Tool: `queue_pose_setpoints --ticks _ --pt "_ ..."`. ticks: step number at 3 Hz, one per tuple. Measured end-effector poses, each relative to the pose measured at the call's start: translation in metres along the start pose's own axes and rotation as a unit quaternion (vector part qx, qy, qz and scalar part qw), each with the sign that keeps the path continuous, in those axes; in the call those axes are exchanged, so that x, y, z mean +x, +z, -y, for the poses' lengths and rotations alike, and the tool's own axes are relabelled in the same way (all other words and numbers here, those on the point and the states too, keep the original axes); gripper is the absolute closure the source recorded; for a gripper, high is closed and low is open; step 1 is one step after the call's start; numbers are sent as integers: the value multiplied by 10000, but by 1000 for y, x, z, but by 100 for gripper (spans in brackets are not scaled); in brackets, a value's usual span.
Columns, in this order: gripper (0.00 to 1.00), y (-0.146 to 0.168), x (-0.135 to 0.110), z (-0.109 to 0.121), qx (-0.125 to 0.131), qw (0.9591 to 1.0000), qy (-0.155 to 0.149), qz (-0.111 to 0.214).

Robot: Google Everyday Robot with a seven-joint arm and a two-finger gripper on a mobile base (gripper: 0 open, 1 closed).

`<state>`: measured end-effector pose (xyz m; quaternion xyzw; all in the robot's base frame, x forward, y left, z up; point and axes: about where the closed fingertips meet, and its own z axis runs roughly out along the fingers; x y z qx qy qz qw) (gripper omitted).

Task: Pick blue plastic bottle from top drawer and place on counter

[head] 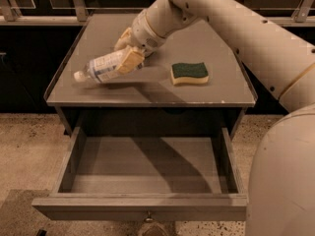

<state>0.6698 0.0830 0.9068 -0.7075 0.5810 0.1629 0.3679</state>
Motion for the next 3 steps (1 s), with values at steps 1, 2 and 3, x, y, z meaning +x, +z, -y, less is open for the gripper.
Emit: queue_pose_setpoints --ticks 1,2,3 --pt "58 -1 -1 0 5 10000 -9 2" --pt "34 -1 -1 0 5 10000 -9 2" --pt "11 -1 -1 0 5 10000 -9 2"
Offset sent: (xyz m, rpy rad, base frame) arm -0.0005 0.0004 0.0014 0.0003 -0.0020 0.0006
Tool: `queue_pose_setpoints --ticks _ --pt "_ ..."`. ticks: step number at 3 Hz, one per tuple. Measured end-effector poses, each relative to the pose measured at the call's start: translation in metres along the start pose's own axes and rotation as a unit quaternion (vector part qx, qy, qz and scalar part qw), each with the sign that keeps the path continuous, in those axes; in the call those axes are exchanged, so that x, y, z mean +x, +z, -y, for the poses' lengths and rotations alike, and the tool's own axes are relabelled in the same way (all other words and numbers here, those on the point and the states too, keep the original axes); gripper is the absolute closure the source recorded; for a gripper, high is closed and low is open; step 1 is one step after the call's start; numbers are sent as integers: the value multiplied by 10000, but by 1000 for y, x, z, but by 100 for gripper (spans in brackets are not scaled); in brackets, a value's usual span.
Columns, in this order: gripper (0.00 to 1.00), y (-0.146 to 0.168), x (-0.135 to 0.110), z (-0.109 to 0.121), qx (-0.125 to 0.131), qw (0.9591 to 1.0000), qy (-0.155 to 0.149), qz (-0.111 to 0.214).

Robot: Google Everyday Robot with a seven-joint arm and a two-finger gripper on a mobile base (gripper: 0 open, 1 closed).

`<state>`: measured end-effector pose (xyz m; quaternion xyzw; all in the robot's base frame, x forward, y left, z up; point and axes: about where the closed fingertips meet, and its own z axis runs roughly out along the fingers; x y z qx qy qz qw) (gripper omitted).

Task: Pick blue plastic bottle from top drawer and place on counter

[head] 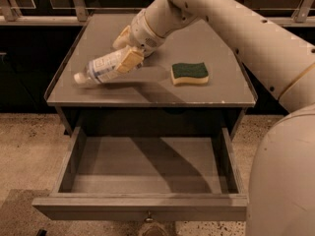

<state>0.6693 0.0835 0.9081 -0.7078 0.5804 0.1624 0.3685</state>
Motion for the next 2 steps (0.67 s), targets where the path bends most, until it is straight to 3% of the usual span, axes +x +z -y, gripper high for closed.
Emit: queue_pose_setpoints --ticks 1,2 --pt "0 0 0 0 -1 10000 0 0" --pt "0 0 0 0 -1 10000 0 0"
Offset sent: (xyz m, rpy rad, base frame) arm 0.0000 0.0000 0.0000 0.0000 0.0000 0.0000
